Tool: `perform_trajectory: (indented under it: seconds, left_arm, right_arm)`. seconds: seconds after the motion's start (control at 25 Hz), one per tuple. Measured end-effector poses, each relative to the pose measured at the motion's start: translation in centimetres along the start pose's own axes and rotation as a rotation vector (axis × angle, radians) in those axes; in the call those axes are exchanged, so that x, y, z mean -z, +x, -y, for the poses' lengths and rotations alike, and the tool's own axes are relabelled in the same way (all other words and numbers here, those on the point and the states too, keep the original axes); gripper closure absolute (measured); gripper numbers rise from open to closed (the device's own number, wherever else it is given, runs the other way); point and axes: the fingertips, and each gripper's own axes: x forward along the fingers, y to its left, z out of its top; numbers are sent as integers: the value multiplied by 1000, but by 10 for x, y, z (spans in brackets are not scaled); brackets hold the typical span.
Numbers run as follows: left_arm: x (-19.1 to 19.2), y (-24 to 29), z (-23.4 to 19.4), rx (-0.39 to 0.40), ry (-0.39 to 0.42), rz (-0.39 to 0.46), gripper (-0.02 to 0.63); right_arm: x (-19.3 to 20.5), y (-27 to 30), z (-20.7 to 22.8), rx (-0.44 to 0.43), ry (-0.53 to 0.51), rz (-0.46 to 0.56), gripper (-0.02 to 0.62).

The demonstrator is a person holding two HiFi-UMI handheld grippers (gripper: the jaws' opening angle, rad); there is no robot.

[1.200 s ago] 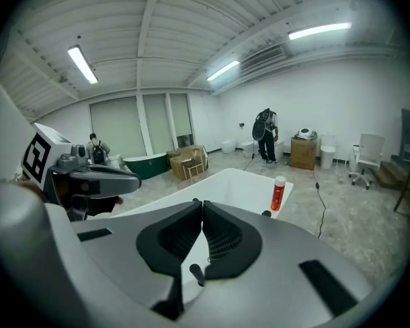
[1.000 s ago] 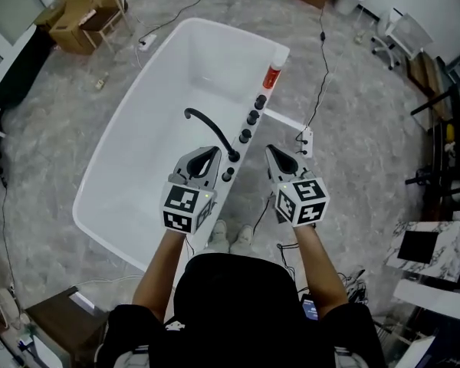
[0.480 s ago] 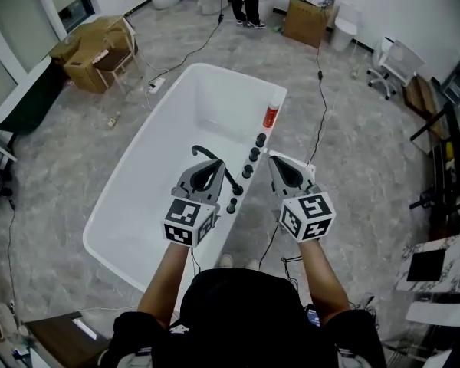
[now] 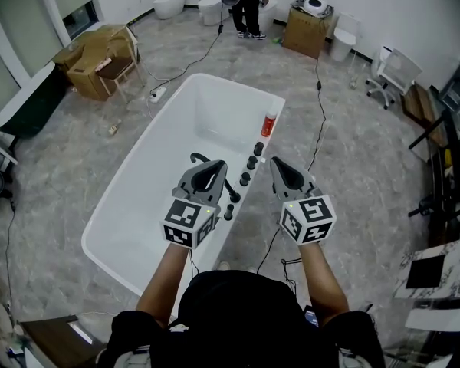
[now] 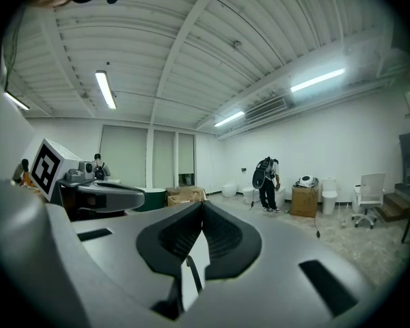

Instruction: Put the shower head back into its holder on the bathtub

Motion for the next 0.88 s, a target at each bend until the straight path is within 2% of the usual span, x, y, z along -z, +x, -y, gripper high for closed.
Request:
perform_trajectory:
  seconds: [0.24,0.88]
  left_arm:
    - [-3,1,-1,-4,19,10,592]
    - [-2,4,6,-2,1,0,592]
  right_arm:
    - [-3,0,0,0,-1,2,572]
    - [-2,0,4,7,16,7,572]
